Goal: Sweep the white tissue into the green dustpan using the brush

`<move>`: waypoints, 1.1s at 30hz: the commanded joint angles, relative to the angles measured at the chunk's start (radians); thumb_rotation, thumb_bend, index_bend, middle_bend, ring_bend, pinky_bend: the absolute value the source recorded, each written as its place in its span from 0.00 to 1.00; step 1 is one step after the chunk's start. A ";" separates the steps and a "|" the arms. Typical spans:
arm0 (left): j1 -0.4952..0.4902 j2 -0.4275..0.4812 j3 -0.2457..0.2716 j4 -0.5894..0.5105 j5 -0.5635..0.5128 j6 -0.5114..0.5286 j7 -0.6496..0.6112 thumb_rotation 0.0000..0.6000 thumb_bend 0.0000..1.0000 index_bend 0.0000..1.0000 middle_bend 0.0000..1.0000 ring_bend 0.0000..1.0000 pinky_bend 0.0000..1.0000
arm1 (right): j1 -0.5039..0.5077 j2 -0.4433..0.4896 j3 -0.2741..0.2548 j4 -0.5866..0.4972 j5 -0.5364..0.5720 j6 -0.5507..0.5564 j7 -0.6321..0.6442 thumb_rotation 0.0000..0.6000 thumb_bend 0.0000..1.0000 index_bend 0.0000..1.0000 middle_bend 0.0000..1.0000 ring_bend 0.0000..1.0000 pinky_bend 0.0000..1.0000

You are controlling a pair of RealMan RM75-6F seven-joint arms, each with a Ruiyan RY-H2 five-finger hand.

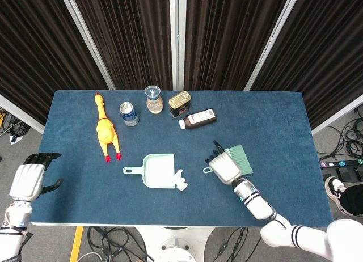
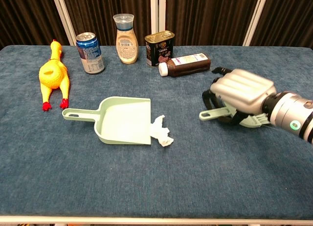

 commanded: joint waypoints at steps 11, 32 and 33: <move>-0.260 -0.079 -0.046 -0.009 -0.093 -0.384 0.018 1.00 0.20 0.34 0.32 0.22 0.23 | -0.008 0.235 0.121 -0.192 0.033 0.082 0.212 1.00 0.40 0.68 0.56 0.28 0.06; -0.440 -0.342 -0.050 0.020 -0.384 -0.464 0.410 1.00 0.21 0.38 0.39 0.29 0.31 | -0.023 0.279 0.090 -0.195 0.026 0.102 0.255 1.00 0.40 0.69 0.55 0.28 0.06; -0.445 -0.350 -0.050 0.027 -0.393 -0.465 0.414 1.00 0.21 0.39 0.39 0.30 0.32 | -0.023 0.279 0.088 -0.194 0.026 0.101 0.256 1.00 0.40 0.69 0.55 0.28 0.06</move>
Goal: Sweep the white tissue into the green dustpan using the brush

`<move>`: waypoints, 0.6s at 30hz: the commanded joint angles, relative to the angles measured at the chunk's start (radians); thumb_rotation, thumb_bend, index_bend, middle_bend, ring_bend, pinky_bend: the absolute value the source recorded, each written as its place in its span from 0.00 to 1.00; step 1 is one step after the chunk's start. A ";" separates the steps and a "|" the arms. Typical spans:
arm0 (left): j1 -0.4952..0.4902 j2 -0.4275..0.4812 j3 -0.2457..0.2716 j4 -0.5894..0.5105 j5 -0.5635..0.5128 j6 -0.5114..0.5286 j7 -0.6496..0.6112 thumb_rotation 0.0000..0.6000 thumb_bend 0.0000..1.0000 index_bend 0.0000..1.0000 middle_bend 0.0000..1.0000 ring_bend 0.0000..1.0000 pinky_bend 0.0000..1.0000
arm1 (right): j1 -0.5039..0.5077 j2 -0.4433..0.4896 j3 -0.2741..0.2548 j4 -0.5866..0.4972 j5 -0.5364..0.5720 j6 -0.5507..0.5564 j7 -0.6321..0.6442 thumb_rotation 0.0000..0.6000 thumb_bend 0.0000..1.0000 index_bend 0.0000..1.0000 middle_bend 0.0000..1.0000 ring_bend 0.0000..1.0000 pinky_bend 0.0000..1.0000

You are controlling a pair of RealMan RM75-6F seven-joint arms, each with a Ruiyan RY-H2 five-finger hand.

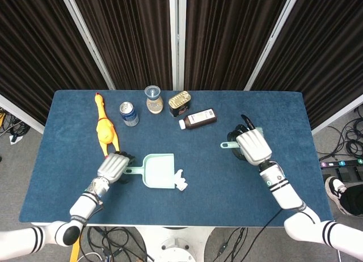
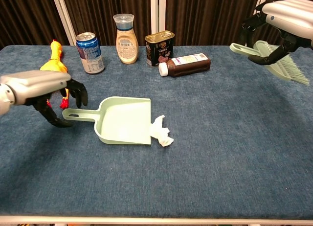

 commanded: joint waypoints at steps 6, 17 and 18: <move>-0.031 -0.063 -0.008 0.047 -0.068 0.031 0.031 1.00 0.21 0.45 0.43 0.34 0.39 | -0.006 0.005 -0.011 0.007 -0.001 0.002 0.008 1.00 0.40 0.69 0.55 0.28 0.06; -0.047 -0.071 0.002 0.057 -0.104 0.053 0.051 1.00 0.24 0.48 0.47 0.38 0.45 | -0.005 0.004 -0.019 0.014 -0.001 -0.002 0.017 1.00 0.40 0.69 0.55 0.28 0.06; -0.048 -0.071 0.002 0.057 -0.105 0.054 0.049 1.00 0.25 0.49 0.48 0.38 0.45 | -0.005 0.003 -0.019 0.014 -0.002 -0.002 0.017 1.00 0.40 0.69 0.55 0.28 0.06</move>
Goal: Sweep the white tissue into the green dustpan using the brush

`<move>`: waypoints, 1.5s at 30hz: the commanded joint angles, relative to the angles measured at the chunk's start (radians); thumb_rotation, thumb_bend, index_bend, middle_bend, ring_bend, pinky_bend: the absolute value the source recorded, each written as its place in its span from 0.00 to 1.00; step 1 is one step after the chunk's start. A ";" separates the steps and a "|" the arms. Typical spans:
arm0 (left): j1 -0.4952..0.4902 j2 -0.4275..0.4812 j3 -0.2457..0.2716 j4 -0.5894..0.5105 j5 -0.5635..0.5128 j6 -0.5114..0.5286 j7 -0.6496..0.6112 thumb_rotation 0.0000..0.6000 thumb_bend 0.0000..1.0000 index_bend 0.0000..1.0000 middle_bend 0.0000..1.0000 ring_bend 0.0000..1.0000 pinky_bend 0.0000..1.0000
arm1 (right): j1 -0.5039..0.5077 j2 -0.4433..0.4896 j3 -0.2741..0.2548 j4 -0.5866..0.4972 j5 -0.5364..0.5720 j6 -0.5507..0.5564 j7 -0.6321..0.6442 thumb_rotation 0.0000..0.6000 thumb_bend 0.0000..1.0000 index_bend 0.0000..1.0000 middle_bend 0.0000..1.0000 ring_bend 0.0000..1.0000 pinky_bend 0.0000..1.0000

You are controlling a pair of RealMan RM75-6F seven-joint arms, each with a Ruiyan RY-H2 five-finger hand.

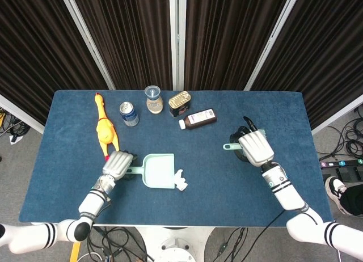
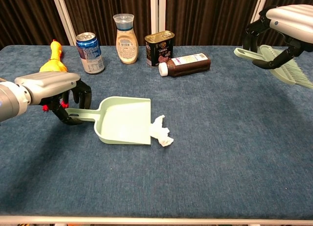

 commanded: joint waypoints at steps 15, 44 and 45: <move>0.003 0.060 0.031 -0.022 0.067 0.015 -0.055 1.00 0.37 0.57 0.56 0.45 0.48 | -0.016 0.014 -0.020 -0.035 -0.013 0.005 0.071 1.00 0.40 0.69 0.55 0.28 0.04; -0.018 0.143 0.077 -0.088 0.168 -0.087 -0.212 1.00 0.37 0.57 0.56 0.45 0.47 | 0.010 -0.248 -0.014 -0.143 -0.019 -0.009 0.319 1.00 0.43 0.71 0.56 0.28 0.00; -0.018 0.141 0.076 -0.087 0.166 -0.083 -0.211 1.00 0.37 0.57 0.56 0.45 0.47 | 0.012 -0.263 -0.012 -0.131 -0.023 -0.004 0.316 1.00 0.43 0.71 0.56 0.28 0.00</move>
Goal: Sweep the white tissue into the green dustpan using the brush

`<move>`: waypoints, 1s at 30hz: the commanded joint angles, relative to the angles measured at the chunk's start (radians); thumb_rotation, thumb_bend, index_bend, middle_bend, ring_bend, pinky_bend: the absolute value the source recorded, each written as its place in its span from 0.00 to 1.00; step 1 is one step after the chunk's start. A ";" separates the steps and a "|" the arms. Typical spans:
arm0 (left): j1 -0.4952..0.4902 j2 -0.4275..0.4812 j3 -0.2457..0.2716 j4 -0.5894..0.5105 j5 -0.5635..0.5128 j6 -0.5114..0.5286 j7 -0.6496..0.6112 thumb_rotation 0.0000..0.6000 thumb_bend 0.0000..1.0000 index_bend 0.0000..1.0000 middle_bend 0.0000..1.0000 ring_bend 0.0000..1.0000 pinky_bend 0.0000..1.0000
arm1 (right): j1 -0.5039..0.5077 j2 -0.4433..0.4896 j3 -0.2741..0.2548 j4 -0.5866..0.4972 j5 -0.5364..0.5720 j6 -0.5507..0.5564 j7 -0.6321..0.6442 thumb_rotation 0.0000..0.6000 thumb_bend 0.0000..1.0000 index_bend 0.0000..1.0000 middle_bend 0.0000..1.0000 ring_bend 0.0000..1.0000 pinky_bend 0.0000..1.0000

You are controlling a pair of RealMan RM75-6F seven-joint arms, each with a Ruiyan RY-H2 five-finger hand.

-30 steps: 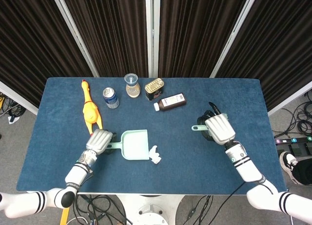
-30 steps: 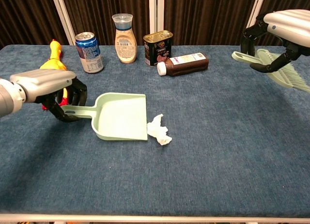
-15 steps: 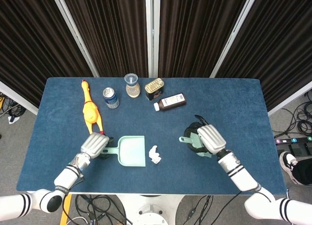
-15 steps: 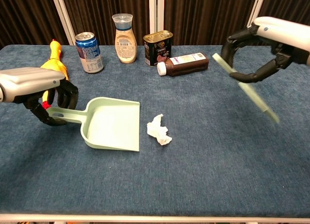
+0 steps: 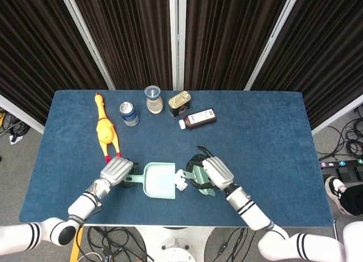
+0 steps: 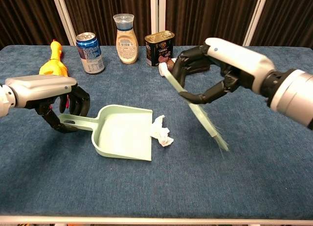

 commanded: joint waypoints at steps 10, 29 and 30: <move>0.007 -0.013 0.001 0.004 -0.025 0.012 -0.009 1.00 0.37 0.57 0.56 0.45 0.47 | 0.017 -0.231 -0.002 0.236 -0.078 0.092 0.027 1.00 0.46 0.71 0.55 0.28 0.00; 0.008 -0.033 -0.003 0.007 -0.042 0.006 -0.049 1.00 0.37 0.57 0.56 0.45 0.47 | 0.073 -0.478 0.023 0.532 -0.152 0.163 0.268 1.00 0.46 0.71 0.55 0.28 0.00; 0.007 -0.036 -0.005 0.008 -0.043 0.005 -0.050 1.00 0.37 0.57 0.56 0.45 0.47 | 0.078 -0.485 0.027 0.537 -0.153 0.164 0.269 1.00 0.46 0.71 0.55 0.28 0.00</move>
